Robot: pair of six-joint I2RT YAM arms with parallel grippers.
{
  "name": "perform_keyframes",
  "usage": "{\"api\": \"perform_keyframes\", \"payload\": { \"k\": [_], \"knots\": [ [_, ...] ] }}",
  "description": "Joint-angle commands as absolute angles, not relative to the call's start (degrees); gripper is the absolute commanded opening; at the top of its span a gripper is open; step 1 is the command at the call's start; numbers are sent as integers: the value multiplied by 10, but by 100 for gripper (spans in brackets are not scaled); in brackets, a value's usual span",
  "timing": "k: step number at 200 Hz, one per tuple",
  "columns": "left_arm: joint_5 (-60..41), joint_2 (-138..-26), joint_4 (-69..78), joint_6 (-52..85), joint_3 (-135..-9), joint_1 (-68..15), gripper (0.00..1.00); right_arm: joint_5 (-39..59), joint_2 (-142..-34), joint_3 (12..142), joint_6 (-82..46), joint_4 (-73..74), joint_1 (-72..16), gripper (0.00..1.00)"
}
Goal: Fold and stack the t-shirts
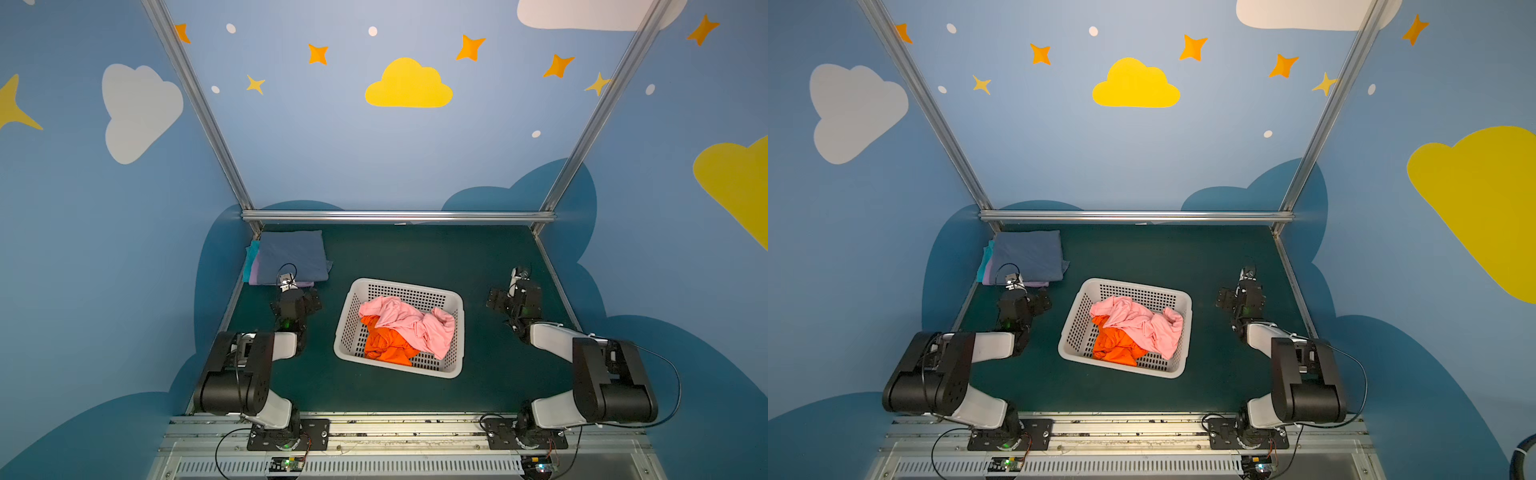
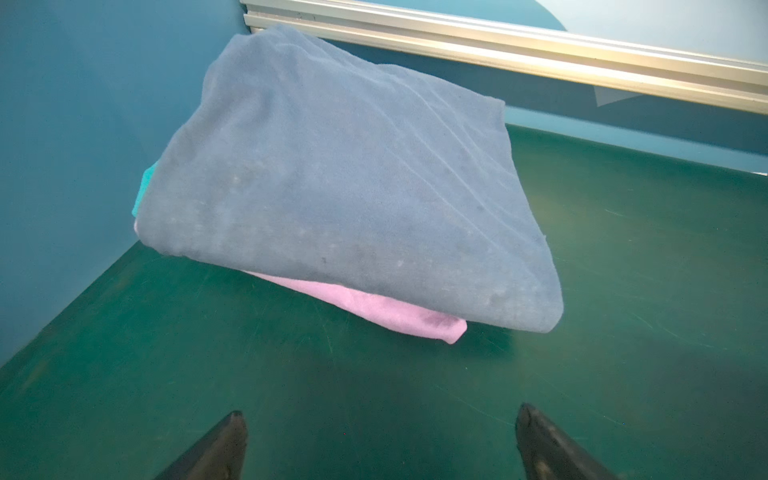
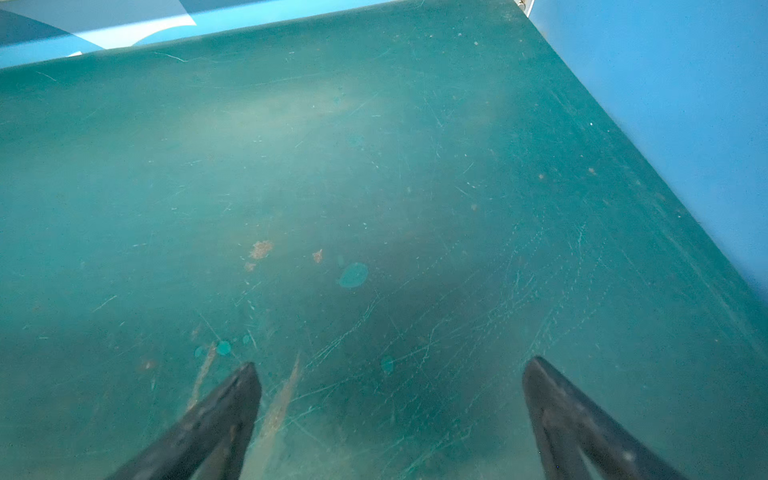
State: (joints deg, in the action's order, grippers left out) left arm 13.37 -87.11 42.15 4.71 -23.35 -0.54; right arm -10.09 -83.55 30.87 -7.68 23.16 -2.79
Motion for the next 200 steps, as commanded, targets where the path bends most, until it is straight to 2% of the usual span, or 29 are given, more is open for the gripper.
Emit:
{"api": "perform_keyframes", "payload": {
  "k": [1,147,164,180,200],
  "knots": [
    [139,-868,430,47,-237,-6,100,-104,-825,305,-79,237,-28,99],
    [137,-866,434,46,-234,-6,100,-104,-819,303,-78,243,-29,98],
    [139,-838,400,42,-240,-8,100,-124,-788,329,-60,179,-52,99],
    [185,-791,349,42,-251,-26,100,-154,-764,367,-75,88,-70,99],
    [300,-730,275,78,-277,-48,100,-207,-719,380,-100,38,-107,99]
  ]
}}
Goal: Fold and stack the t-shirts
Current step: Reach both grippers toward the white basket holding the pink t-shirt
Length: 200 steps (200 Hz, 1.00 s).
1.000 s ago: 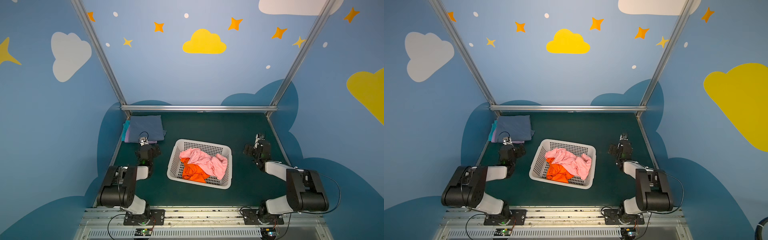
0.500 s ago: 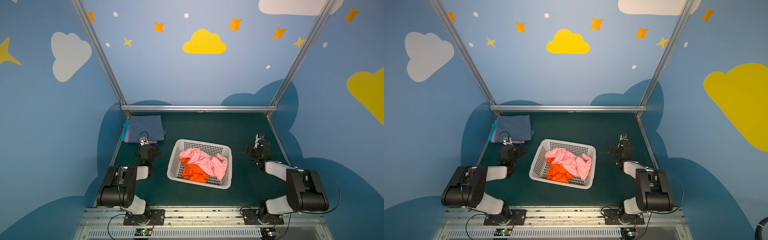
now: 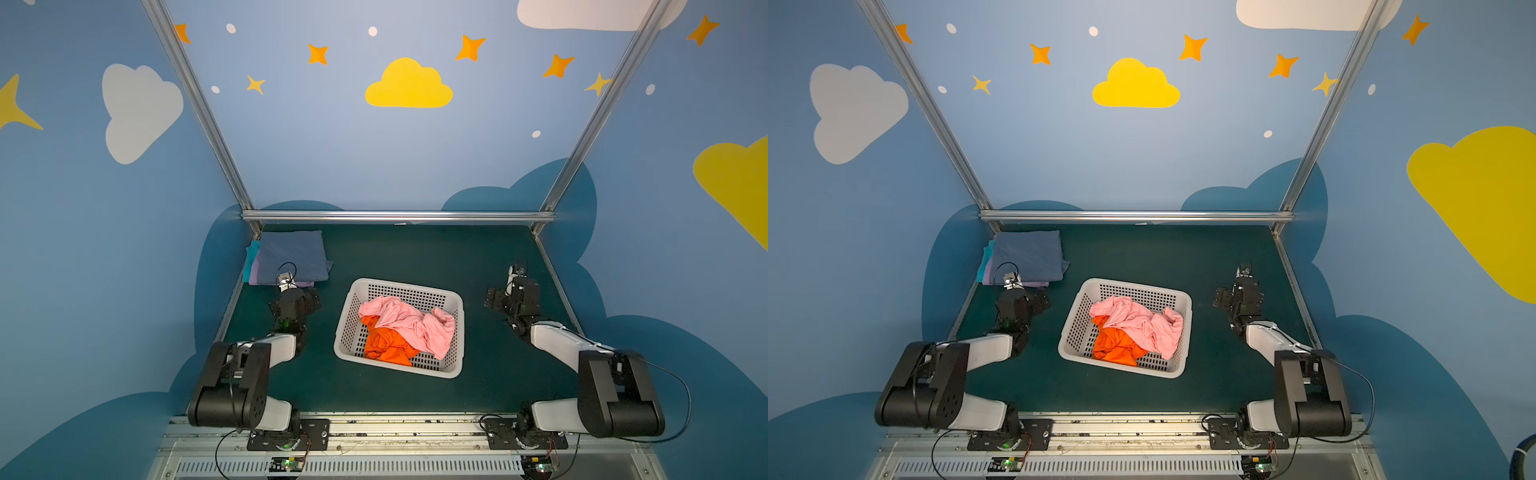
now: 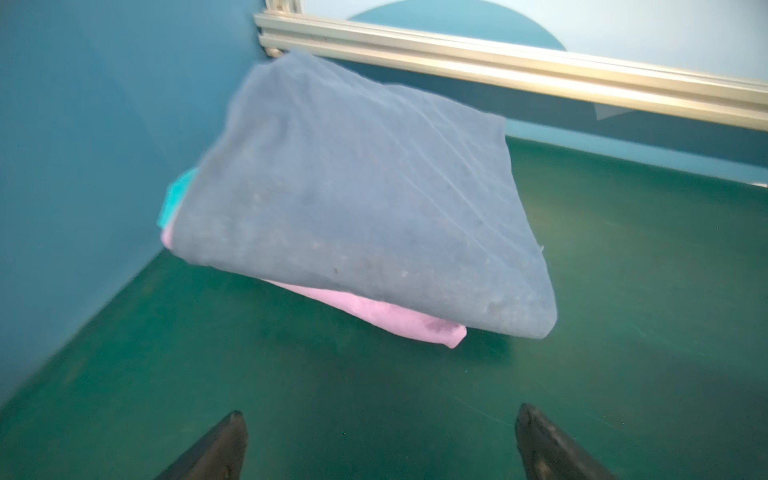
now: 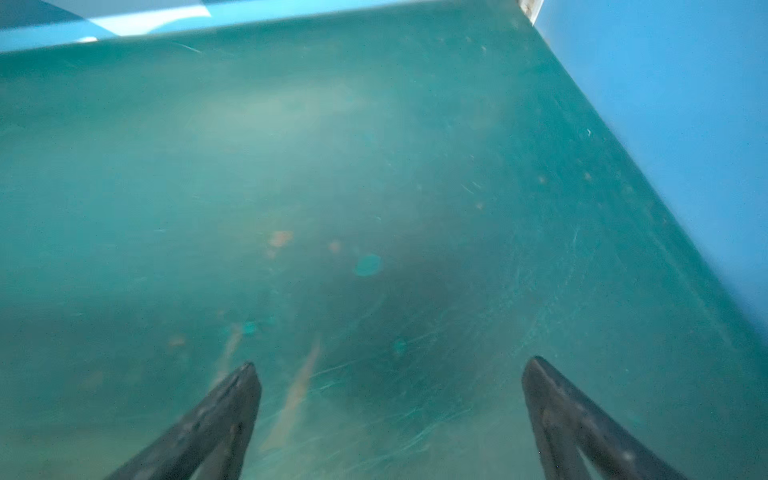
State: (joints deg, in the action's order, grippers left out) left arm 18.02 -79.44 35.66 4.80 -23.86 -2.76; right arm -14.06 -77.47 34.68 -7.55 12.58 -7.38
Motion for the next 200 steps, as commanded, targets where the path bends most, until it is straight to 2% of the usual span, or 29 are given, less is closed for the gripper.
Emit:
{"api": "perform_keyframes", "payload": {
  "k": [1,16,43,61,69,78,98,114,143,171,200],
  "knots": [
    [306,-726,270,82,-279,-48,100,-210,-717,380,-102,35,-110,98],
    [385,-684,143,198,-328,-54,100,-238,-676,383,-113,-1,-145,99],
    [528,-655,-327,557,-492,-53,100,-216,-641,421,-118,-75,-178,99],
    [553,-643,-507,705,-546,-52,100,-205,-656,458,-152,-170,-188,99],
    [530,-626,-508,680,-547,-53,99,-192,-662,479,-163,-224,-204,99],
    [492,-600,-484,642,-534,-53,91,-183,-661,492,-168,-258,-228,97],
    [354,-529,-403,555,-479,-53,81,-150,-643,496,-151,-272,-309,91],
    [259,-473,-386,546,-437,-56,78,-101,-633,494,-127,-251,-368,85],
    [148,-402,-417,550,-396,-77,74,-59,-660,506,-135,-243,-445,74],
    [48,-380,-421,600,-353,-116,66,-13,-729,507,-133,-233,-476,76],
    [55,-400,-371,646,-309,-200,66,-41,-818,538,-203,-259,-476,85]
  ]
}}
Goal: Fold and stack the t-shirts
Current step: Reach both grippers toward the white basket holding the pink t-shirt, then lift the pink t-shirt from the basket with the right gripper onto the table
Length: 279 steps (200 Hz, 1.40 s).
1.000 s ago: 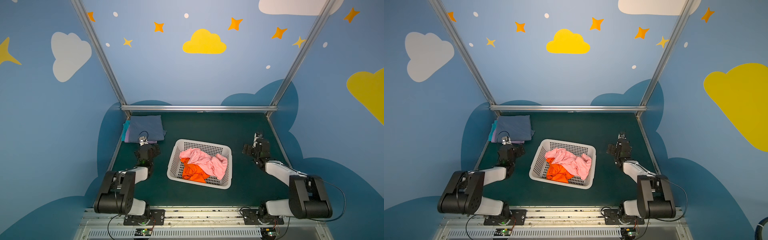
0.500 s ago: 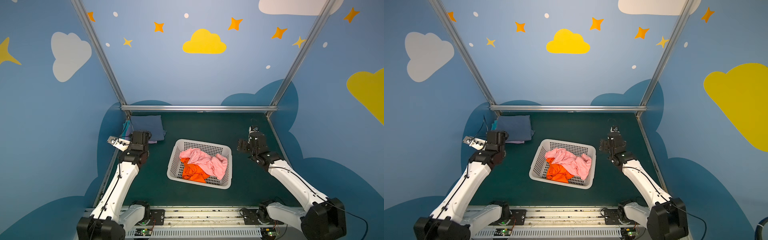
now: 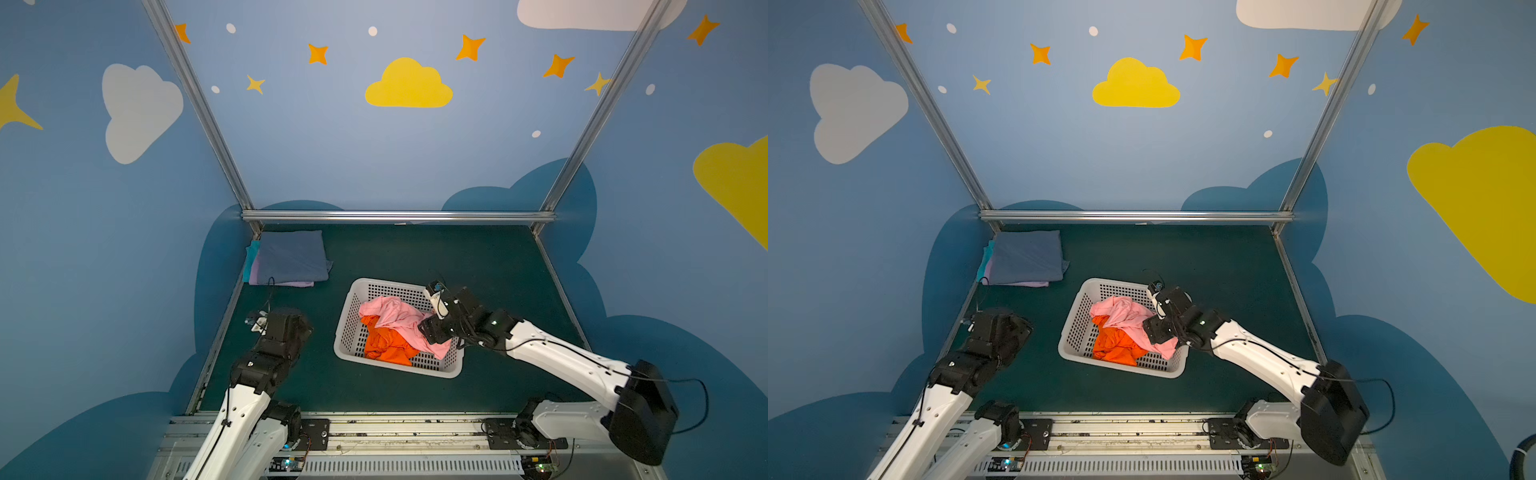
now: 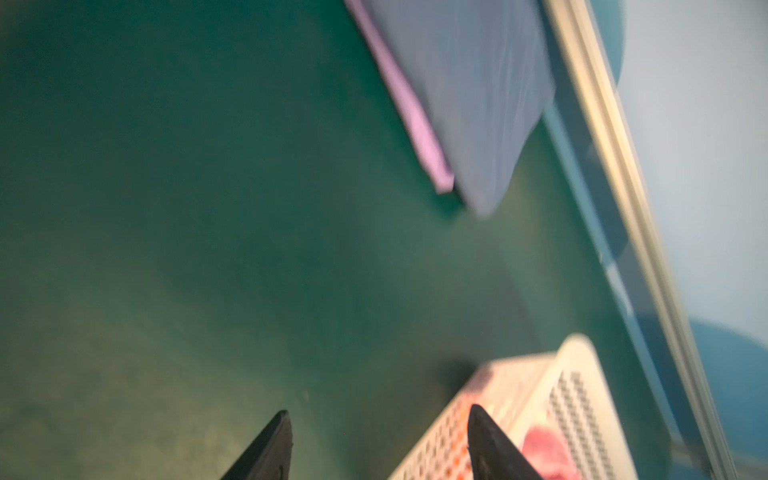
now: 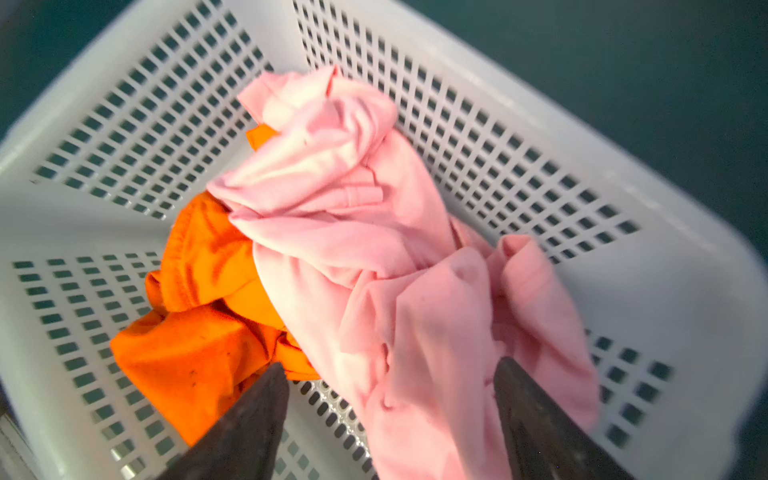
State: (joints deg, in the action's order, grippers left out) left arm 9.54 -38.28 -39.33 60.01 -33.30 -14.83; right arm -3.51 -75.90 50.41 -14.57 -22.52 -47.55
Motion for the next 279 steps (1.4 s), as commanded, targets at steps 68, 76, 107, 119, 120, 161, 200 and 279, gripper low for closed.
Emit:
{"api": "perform_keyframes", "payload": {
  "k": [68,76,107,119,120,161,200,279],
  "knots": [
    [91,-604,-286,668,-372,-330,56,-49,-1004,781,-185,-429,-443,0],
    [93,-624,-275,670,-380,-342,53,-53,-1001,804,-182,-436,-437,0],
    [82,-711,-219,681,-422,-376,48,-80,-976,944,-170,-495,-405,0],
    [80,-752,-201,683,-451,-394,48,-91,-966,1011,-156,-516,-399,0],
    [80,-756,-200,682,-452,-395,48,-92,-965,1016,-153,-516,-399,0],
    [51,-936,-214,647,-630,-452,38,-74,-845,1006,-87,-334,-421,0],
    [26,-991,-202,655,-716,-458,40,-64,-778,1046,-141,-316,-444,0],
    [279,-613,-386,707,-558,-366,82,104,-822,1019,-215,-279,-512,0]
  ]
}}
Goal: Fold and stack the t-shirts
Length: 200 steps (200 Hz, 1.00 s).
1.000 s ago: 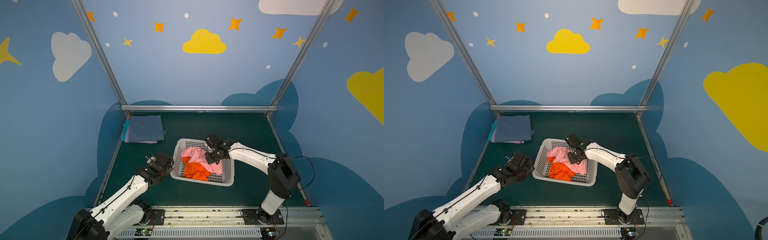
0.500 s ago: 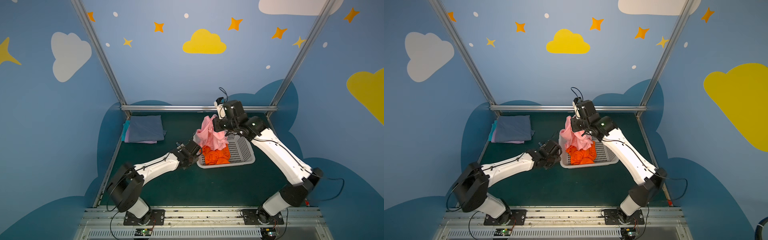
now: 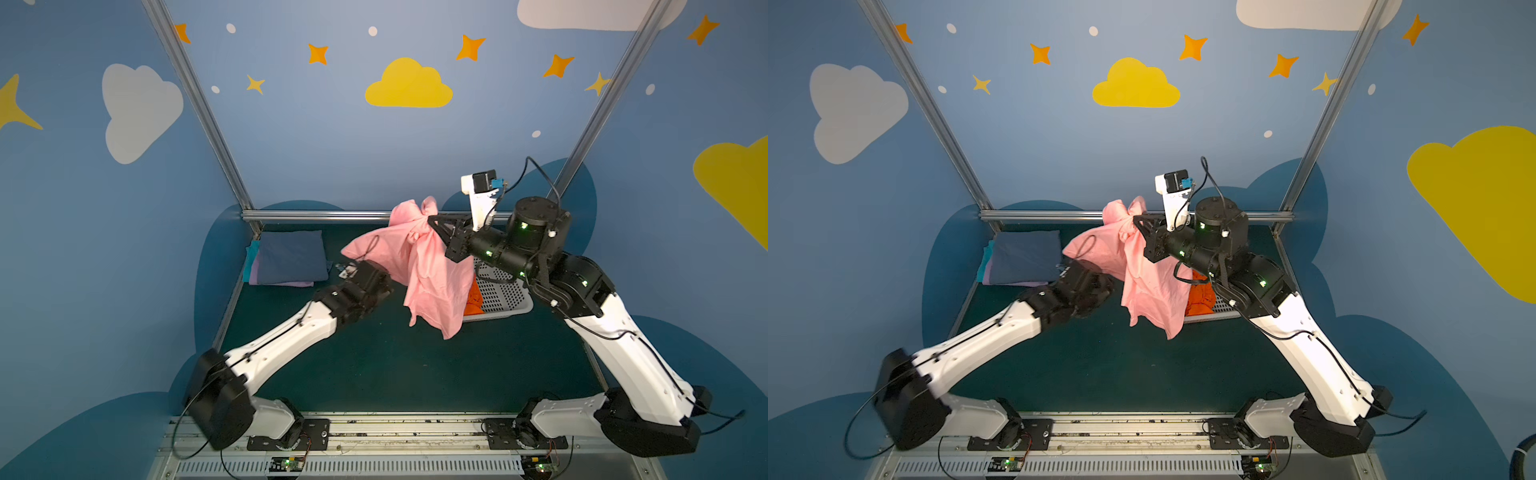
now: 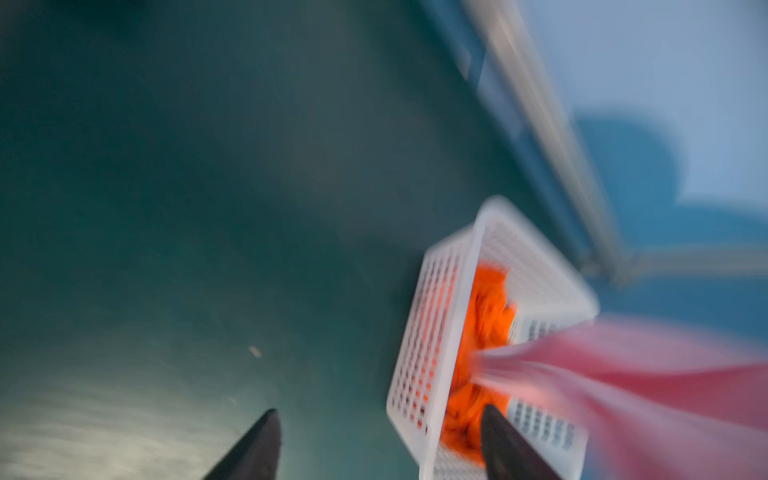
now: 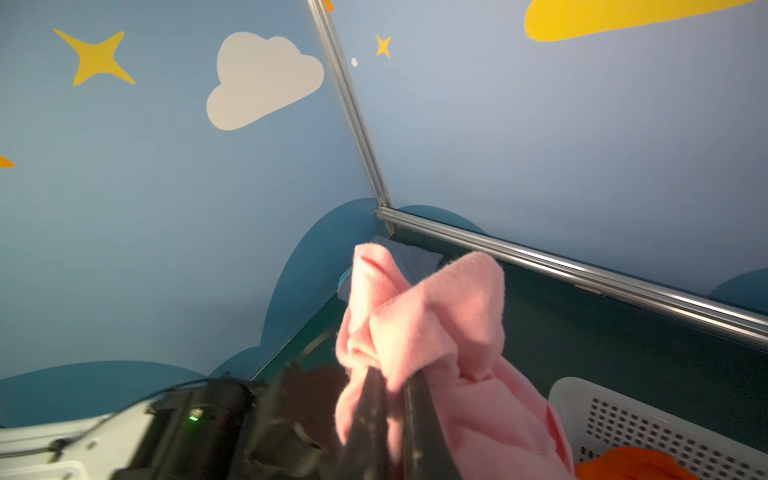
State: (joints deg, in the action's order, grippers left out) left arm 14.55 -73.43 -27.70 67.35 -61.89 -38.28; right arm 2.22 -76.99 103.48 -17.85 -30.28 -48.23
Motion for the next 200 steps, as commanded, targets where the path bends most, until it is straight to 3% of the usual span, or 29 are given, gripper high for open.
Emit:
{"api": "perform_keyframes", "payload": {
  "k": [1,32,56,68,80,88,99,155,181,200],
  "knots": [
    [282,-606,-389,709,-555,-366,83,107,-825,1020,-216,-280,-515,0],
    [336,-443,-432,732,-469,-356,90,141,-904,1080,-187,-311,-584,0],
    [350,-407,-461,744,-452,-351,92,103,-921,1075,-181,-305,-600,1],
    [337,-416,-452,740,-451,-349,92,81,-920,1052,-193,-308,-590,19],
    [319,-440,-431,729,-454,-348,92,52,-911,1016,-203,-318,-576,57],
    [305,-462,-419,725,-458,-349,92,22,-903,994,-208,-332,-565,70],
    [287,-497,-400,714,-466,-348,93,-14,-887,960,-216,-354,-547,78],
    [212,-634,-341,678,-496,-345,91,-214,-764,749,-212,-455,-450,81],
    [110,-681,-228,632,-483,-348,79,-267,-708,671,-213,-502,-394,81],
    [53,-781,-215,602,-540,-380,74,-271,-680,620,-206,-506,-343,81]
  ]
}}
